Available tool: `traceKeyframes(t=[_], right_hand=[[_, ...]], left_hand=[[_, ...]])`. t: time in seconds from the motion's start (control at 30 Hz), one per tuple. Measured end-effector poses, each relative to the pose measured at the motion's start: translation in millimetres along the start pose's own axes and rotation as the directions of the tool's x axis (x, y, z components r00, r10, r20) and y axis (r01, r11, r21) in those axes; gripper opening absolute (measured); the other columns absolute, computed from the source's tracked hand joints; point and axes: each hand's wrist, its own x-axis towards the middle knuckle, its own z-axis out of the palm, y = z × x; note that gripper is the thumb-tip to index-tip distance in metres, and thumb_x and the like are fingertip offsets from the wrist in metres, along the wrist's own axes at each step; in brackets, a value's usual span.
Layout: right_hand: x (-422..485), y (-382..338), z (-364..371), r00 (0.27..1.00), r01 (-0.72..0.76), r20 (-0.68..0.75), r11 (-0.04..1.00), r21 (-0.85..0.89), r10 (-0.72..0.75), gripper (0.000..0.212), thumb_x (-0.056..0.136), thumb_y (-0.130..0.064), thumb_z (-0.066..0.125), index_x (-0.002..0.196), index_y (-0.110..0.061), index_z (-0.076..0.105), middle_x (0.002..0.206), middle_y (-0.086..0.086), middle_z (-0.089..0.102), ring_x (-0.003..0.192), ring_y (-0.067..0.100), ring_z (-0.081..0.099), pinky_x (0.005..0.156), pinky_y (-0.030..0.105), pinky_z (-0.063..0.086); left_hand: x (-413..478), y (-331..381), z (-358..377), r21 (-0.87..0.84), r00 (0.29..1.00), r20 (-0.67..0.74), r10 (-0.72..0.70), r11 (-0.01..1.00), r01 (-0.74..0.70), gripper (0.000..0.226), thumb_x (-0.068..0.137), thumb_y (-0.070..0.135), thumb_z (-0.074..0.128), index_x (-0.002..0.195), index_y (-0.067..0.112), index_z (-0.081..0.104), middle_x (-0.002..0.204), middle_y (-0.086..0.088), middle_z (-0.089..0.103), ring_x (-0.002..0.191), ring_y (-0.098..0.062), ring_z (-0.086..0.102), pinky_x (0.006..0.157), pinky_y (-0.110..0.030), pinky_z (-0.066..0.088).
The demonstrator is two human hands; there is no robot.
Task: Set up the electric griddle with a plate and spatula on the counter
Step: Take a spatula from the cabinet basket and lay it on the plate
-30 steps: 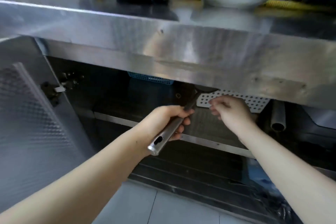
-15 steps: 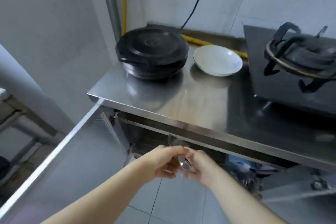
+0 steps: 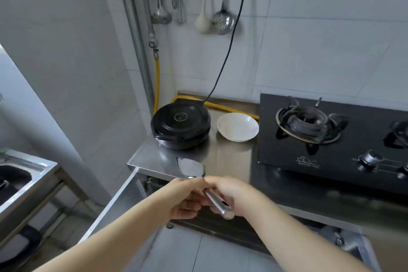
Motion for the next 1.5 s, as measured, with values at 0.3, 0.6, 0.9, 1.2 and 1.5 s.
traceKeyframes(t=[0.3, 0.6, 0.9, 1.2, 1.5], right_hand=[[1.4, -44.2, -24.0, 0.98, 0.138, -0.164, 0.981, 0.133, -0.116, 0.022, 0.089, -0.029, 0.062, 0.094, -0.009, 0.069, 0.091, 0.01, 0.072, 0.086, 0.024, 0.066, 0.069, 0.037, 0.055], [46.9, -48.2, -67.7, 0.99, 0.087, -0.137, 0.921, 0.38, -0.037, 0.024, 0.089, -0.025, 0.067, 0.096, -0.002, 0.069, 0.079, 0.015, 0.073, 0.066, 0.025, 0.067, 0.064, 0.035, 0.056], [124.3, -39.4, -74.4, 0.941, 0.098, -0.334, 0.909, 0.406, 0.047, 0.016, 0.09, 0.002, 0.059, 0.103, 0.004, 0.068, 0.075, 0.016, 0.07, 0.065, 0.024, 0.066, 0.061, 0.033, 0.055], [155.6, -39.3, -68.4, 0.911, 0.07, -0.381, 0.848, 0.526, 0.161, 0.009, 0.088, 0.0, 0.061, 0.087, -0.002, 0.069, 0.067, 0.016, 0.071, 0.057, 0.024, 0.067, 0.055, 0.03, 0.054], [152.5, -42.5, -67.4, 0.906, 0.041, -0.379, 0.85, 0.524, 0.189, 0.007, 0.089, -0.001, 0.061, 0.094, -0.002, 0.066, 0.079, 0.019, 0.07, 0.065, 0.028, 0.068, 0.055, 0.033, 0.056]], left_hand=[[24.4, 70.8, 1.5, 0.055, 0.987, -0.007, 0.159, 0.986, -0.158, 0.015, 0.082, 0.022, 0.066, 0.071, 0.014, 0.07, 0.055, 0.006, 0.06, 0.046, -0.006, 0.045, 0.057, -0.021, 0.041], [144.0, 124.8, 3.0, 0.2, 0.99, 0.068, 0.126, 0.97, -0.137, 0.009, 0.082, 0.013, 0.064, 0.073, 0.012, 0.065, 0.068, -0.001, 0.054, 0.057, -0.011, 0.042, 0.052, -0.021, 0.033], [247.8, 120.1, 19.7, 0.388, 0.982, 0.183, 0.037, 0.915, -0.107, 0.011, 0.089, 0.016, 0.059, 0.078, 0.016, 0.063, 0.067, 0.0, 0.052, 0.059, -0.01, 0.046, 0.045, -0.016, 0.039], [273.3, 112.8, 16.3, 0.41, 0.98, 0.196, 0.013, 0.907, -0.095, 0.009, 0.089, 0.01, 0.06, 0.082, 0.006, 0.064, 0.055, -0.003, 0.047, 0.037, -0.009, 0.042, 0.035, -0.016, 0.035], [264.8, 107.1, 6.8, 0.642, 0.906, 0.095, 0.413, 0.67, -0.373, 0.035, 0.086, 0.017, 0.057, 0.119, 0.011, 0.059, 0.111, -0.004, 0.063, 0.087, -0.014, 0.054, 0.077, -0.024, 0.044]])
